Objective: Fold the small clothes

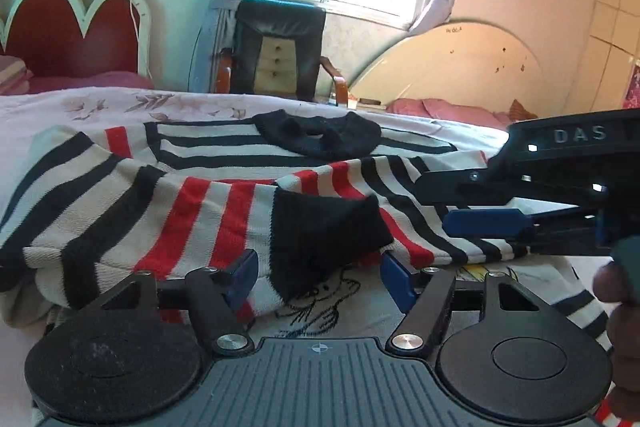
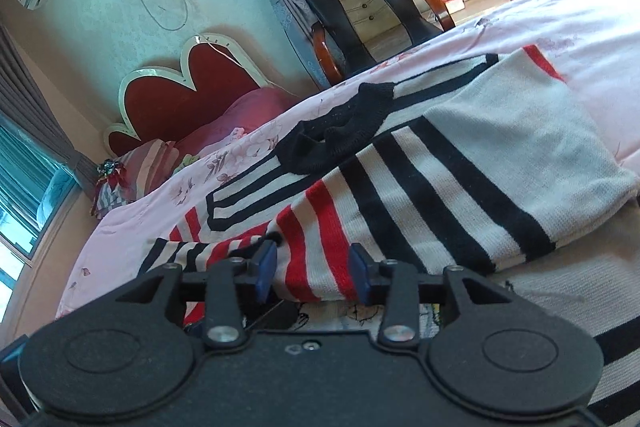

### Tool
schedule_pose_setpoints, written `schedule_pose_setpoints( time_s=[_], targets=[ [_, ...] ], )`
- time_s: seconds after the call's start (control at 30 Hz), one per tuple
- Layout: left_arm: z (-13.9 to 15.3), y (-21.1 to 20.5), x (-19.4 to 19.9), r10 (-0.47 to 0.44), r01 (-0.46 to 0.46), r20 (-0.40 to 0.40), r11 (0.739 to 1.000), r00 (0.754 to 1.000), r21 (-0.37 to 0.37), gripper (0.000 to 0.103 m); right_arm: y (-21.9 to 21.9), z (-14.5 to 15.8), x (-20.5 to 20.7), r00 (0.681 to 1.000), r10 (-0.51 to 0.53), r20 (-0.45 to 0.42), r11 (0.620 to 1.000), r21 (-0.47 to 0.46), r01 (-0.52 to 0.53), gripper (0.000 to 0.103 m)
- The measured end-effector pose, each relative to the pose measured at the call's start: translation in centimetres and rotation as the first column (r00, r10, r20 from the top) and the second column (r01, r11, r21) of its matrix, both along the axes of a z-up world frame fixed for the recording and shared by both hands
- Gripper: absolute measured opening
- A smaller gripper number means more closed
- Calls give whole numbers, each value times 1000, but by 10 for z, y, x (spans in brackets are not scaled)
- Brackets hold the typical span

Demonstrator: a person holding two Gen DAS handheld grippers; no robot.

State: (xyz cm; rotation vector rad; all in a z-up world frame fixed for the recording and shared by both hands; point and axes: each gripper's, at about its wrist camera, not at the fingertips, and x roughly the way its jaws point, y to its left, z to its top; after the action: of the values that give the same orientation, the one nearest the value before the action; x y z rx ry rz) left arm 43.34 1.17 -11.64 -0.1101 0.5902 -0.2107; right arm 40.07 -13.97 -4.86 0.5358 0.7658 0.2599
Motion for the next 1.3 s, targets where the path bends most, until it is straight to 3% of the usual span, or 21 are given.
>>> schedule_pose_setpoints(
  time_s=[0.1,0.17,0.23,0.3,0.37,0.43,0.47,0.6,0.7,0.77,0.83,0.9,1.07,1.2,1.3],
  targets=[
    [1,32,-35,39,-39,4,999,999,-30,67,5,-6,-4,999,30,-11,999,30,-30,44],
    [-3,57,-57,101,-101,2,995,995,-25,67,10,-9,-6,999,44,-16,999,24,-44,50],
    [-9,83,-70,171,-171,-5,985,985,-27,65,13,-13,-4,998,51,-30,998,30,-50,50],
    [-18,107,-69,241,-242,-31,970,970,-33,59,17,-18,1,998,57,-41,998,40,-55,46],
    [-26,121,-57,281,-282,-61,959,958,-12,59,25,-21,6,997,71,-31,997,19,-71,28],
    [-31,129,-45,284,-284,-63,959,957,-2,59,33,-23,12,996,73,-46,996,-45,-75,22],
    [-33,131,-39,283,-283,-63,959,957,-3,59,36,-23,15,996,78,-51,994,-68,-81,11],
    [-34,133,-28,279,-278,-58,960,959,14,58,37,-1,6,994,95,55,981,-177,-84,7],
    [-33,132,-29,265,-263,-54,964,963,28,57,10,28,-4,987,13,161,979,-201,20,7],
    [-31,132,-28,250,-249,-50,968,967,29,46,-17,40,-8,975,-62,214,966,-231,112,7],
    [-28,131,-26,237,-236,-45,971,970,19,36,-40,35,-1,980,-106,167,954,-260,147,7],
    [-25,127,-23,221,-220,-31,975,975,27,36,-56,25,5,987,-121,102,957,-253,143,7],
    [-22,118,-14,177,-175,-17,980,984,91,36,-55,13,4,991,-93,96,950,-290,117,7],
    [-23,130,-10,188,-187,-51,982,981,22,31,-54,4,9,993,-92,78,946,-303,112,7],
    [-23,130,-13,187,-186,-48,982,981,19,30,-52,8,6,992,-71,101,942,-320,100,7]
  ],
)
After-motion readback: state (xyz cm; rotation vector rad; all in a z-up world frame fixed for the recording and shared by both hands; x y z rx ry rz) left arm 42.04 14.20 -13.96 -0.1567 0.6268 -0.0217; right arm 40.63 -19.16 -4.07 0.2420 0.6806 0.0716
